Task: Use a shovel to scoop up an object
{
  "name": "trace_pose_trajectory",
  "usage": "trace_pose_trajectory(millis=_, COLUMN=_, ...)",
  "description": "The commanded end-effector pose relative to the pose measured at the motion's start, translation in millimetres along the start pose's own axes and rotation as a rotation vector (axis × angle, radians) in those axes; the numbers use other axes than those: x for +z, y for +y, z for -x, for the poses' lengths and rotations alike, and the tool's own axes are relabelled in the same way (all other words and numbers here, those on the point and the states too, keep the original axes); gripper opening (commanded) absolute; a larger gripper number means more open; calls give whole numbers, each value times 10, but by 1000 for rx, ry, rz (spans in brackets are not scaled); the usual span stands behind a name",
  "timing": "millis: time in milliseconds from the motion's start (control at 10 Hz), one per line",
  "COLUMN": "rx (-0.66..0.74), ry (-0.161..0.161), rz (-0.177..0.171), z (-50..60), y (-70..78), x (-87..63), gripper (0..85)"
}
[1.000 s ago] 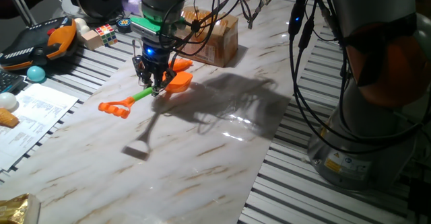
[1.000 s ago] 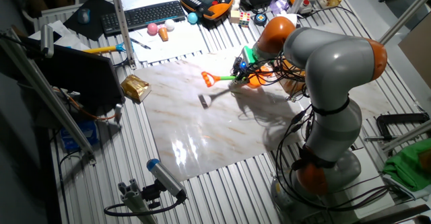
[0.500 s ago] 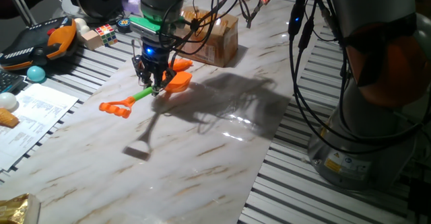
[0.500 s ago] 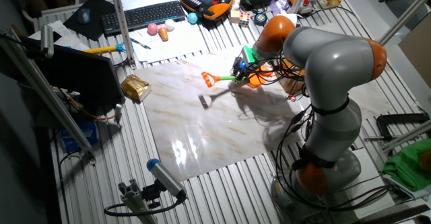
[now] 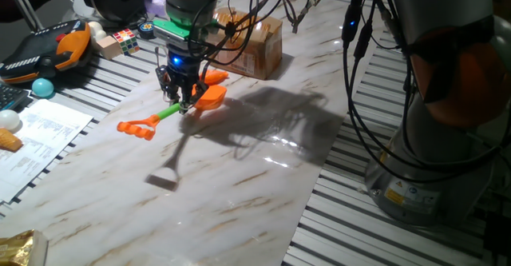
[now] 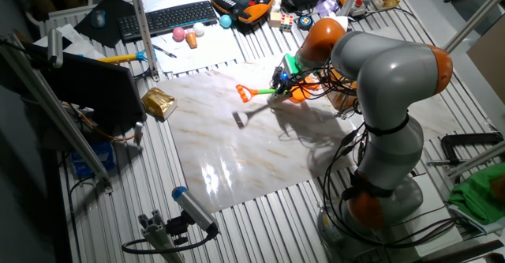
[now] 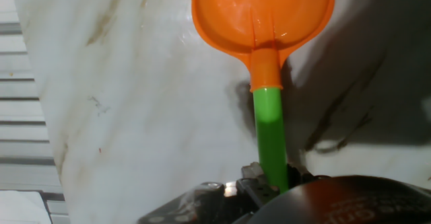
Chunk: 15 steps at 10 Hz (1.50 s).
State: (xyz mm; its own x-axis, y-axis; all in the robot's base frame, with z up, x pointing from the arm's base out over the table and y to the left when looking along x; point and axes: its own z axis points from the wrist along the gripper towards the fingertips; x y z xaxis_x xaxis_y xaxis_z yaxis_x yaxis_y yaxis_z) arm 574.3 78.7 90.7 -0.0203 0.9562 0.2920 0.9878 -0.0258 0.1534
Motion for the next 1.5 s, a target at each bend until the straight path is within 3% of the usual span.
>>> trace_pose_trajectory(millis=0, rx=3, ry=0, rz=1, z=4, y=-4, x=-5, gripper=7)
trace_pose_trajectory(millis=400, rx=-3, ry=-6, rz=7, z=62, y=-35, x=-9, gripper=7)
trace_pose_trajectory(millis=800, rx=-10, ry=-11, rz=1, z=49, y=-32, x=-5, gripper=7)
trace_pose_trajectory(millis=1100, rx=-42, ry=-31, rz=-20, z=49, y=-32, x=-5, gripper=7)
trace_pose_trajectory(millis=1400, rx=-91, ry=2, rz=-31, z=49, y=-32, x=-5, gripper=7)
